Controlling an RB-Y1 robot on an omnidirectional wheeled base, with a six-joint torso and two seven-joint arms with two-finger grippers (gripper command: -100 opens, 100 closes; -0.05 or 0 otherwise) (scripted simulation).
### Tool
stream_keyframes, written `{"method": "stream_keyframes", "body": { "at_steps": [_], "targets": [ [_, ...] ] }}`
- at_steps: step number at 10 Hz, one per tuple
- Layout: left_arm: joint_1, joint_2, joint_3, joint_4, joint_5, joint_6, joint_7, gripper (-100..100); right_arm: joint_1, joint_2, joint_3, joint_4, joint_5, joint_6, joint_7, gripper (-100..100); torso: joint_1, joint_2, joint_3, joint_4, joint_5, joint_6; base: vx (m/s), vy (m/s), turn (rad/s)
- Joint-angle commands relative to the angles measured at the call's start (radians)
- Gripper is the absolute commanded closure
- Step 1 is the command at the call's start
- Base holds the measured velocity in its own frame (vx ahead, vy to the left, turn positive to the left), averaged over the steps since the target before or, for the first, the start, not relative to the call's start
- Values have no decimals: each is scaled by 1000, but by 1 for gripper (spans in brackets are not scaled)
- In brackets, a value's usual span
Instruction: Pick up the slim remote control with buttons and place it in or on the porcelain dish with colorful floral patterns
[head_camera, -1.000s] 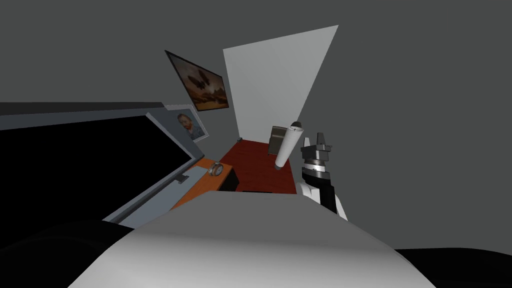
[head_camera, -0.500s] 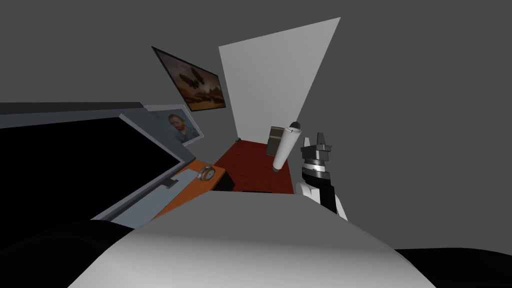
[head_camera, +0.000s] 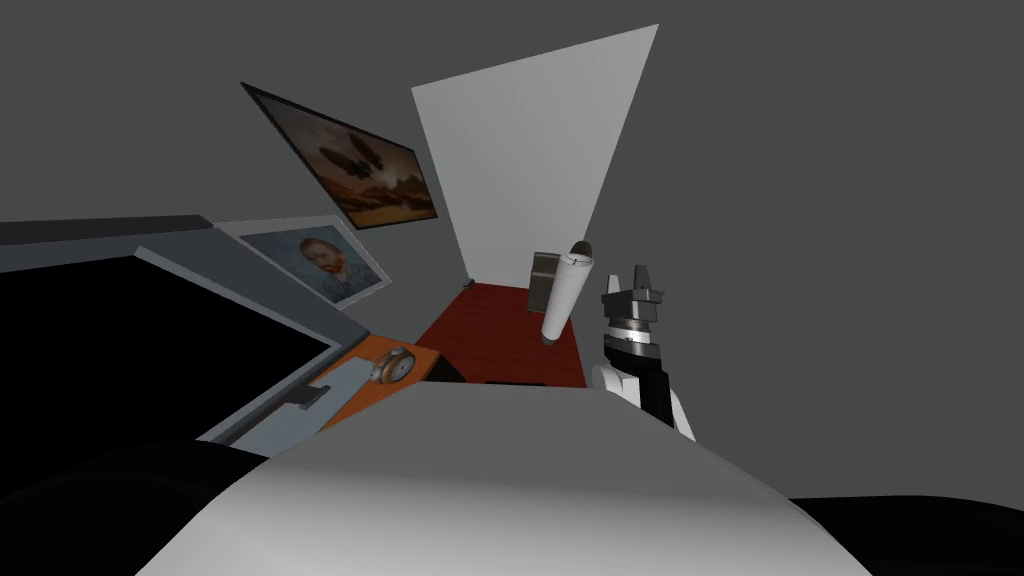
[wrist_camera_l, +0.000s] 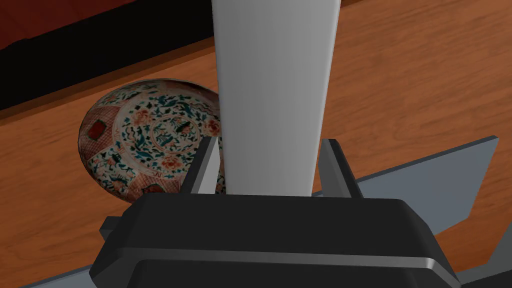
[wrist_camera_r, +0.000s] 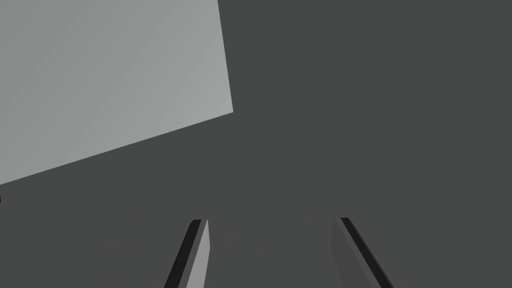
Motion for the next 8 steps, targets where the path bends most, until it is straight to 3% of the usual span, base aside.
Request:
{"method": "stream_keyframes", "body": {
  "at_steps": [1, 3, 4, 8],
  "targets": [
    [-29, -26, 6, -8, 35, -23, 31, 100, 0, 0, 0, 0, 0, 0, 0, 0, 0, 0, 0, 0, 0, 0, -25, 208, -186],
    [-29, -26, 6, -8, 35, -23, 31, 100, 0, 0, 0, 0, 0, 0, 0, 0, 2, 7, 5, 2, 2, -4, -22, 100, -36],
    [-56, -39, 15, -46, 72, -31, 57, 100, 0, 0, 0, 0, 0, 0, 0, 0, -4, 9, 6, 2, 1, -7, -51, 89, -116],
    [-81, -53, 24, -84, 110, -37, 82, 100, 0, 0, 0, 0, 0, 0, 0, 0, -3, 12, 8, 4, 0, -7, -46, 96, -91]
  ]
}}
